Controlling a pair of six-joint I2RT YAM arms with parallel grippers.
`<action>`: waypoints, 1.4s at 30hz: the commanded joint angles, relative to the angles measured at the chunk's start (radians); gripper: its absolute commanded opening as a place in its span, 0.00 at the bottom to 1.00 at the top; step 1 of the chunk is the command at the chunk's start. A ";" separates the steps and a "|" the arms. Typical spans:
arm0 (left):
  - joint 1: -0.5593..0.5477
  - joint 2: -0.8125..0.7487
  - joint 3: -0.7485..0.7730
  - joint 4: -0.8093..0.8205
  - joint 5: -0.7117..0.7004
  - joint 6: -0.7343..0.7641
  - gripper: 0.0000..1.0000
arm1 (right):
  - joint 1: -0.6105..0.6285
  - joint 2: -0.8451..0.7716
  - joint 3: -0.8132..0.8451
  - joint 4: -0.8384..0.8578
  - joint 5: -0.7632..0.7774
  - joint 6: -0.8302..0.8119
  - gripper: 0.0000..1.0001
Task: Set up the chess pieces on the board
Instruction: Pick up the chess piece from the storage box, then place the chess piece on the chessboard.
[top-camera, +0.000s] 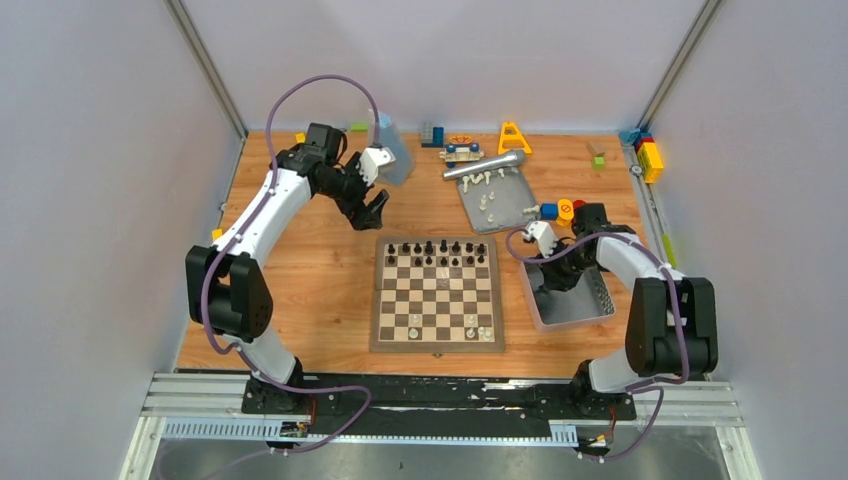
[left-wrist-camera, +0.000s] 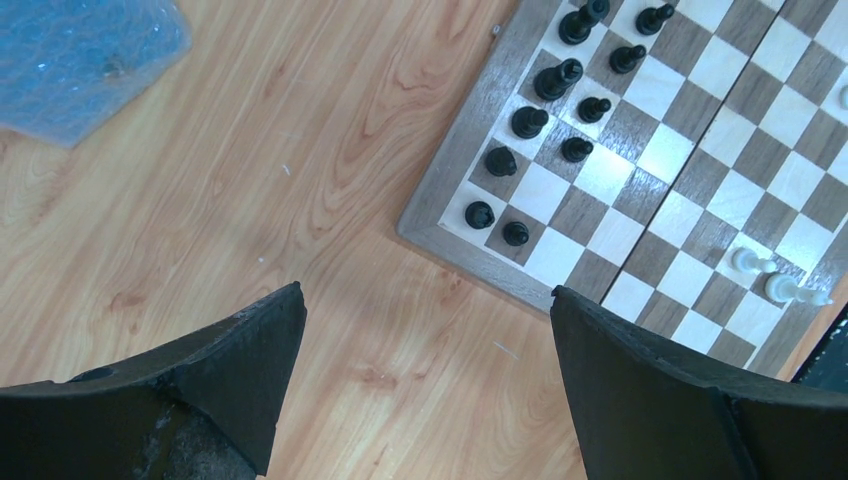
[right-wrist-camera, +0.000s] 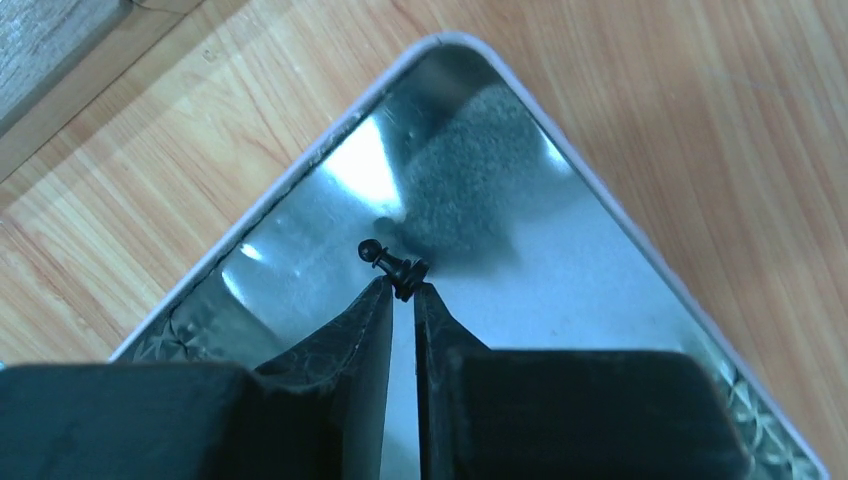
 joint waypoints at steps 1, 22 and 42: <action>0.000 -0.072 -0.004 0.060 0.061 -0.070 1.00 | -0.050 -0.075 0.052 -0.055 -0.025 0.045 0.00; -0.279 -0.082 0.008 0.295 0.090 -0.271 0.94 | 0.124 0.056 0.520 -0.131 -0.508 0.413 0.00; -0.572 -0.008 0.105 0.343 -0.163 -0.056 0.66 | 0.146 0.147 0.496 -0.021 -0.836 0.702 0.00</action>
